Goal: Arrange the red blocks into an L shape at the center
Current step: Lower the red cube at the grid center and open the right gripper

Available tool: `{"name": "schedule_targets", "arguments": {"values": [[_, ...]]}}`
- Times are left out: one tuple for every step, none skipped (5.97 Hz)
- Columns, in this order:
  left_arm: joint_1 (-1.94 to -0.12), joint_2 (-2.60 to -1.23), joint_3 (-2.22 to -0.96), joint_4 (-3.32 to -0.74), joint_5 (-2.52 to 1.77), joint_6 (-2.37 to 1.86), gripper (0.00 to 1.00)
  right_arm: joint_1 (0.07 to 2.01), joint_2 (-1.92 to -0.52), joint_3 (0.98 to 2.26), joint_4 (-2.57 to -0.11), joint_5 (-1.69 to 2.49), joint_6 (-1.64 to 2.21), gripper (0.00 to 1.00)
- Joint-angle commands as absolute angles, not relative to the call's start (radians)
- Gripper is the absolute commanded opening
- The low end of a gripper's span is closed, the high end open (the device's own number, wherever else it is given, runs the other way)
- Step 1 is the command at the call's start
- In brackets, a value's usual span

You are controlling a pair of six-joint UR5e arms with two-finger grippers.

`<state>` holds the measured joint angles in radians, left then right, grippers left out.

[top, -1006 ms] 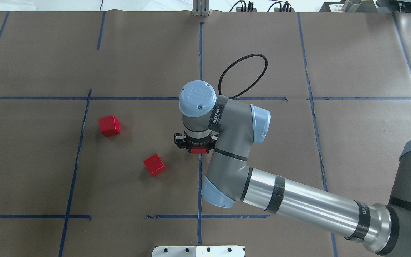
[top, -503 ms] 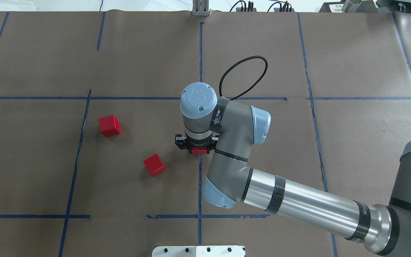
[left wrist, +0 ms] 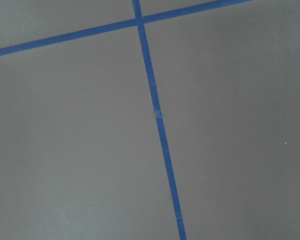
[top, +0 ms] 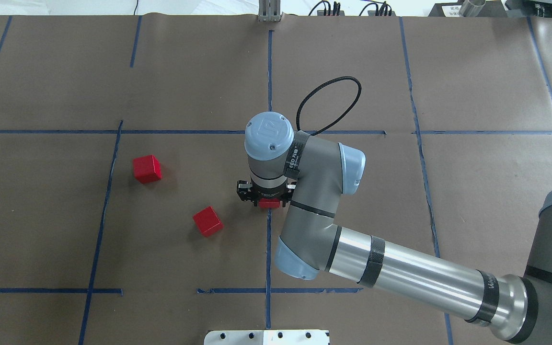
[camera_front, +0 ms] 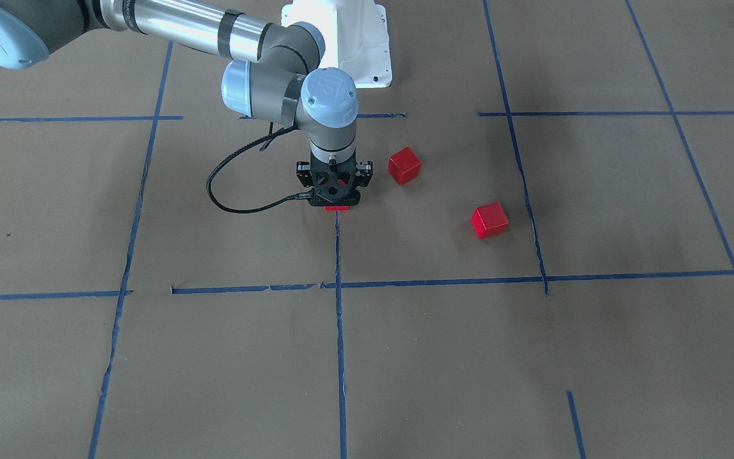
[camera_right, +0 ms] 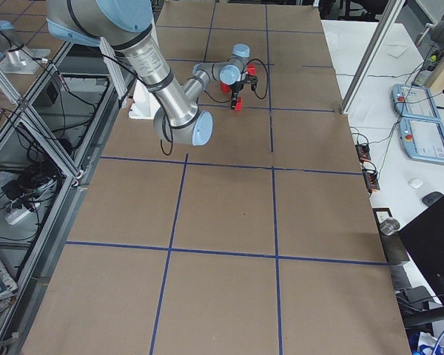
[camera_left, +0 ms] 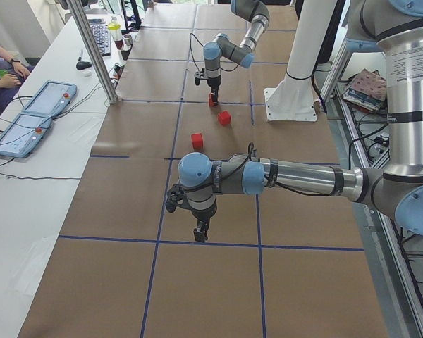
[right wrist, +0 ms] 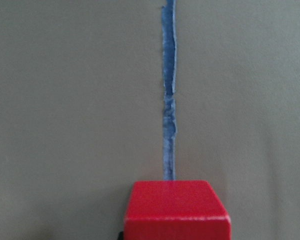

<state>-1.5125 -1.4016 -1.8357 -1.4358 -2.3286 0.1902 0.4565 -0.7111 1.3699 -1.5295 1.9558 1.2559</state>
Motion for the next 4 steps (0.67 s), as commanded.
{"name": "schedule_targets", "arguments": {"values": [[-1.513, -1.401, -1.839, -1.436, -2.329, 0.19, 1.0, 0.457, -0.712, 1.37, -1.529, 1.956, 1.255, 0.99], [-1.513, -1.402, -1.841, -1.439, -2.329, 0.19, 1.0, 0.484, -0.701, 1.396, -1.534, 1.96, 1.243, 0.99], [-1.513, -1.402, -1.851, -1.443, -2.327, 0.19, 1.0, 0.561, -0.703, 1.446, -1.555, 1.977, 1.235, 0.99], [-1.509, -1.405, -1.855, -1.445, -2.327, 0.192, 1.0, 0.653, -0.706, 1.447, -1.562, 2.032, 1.189, 0.99]]}}
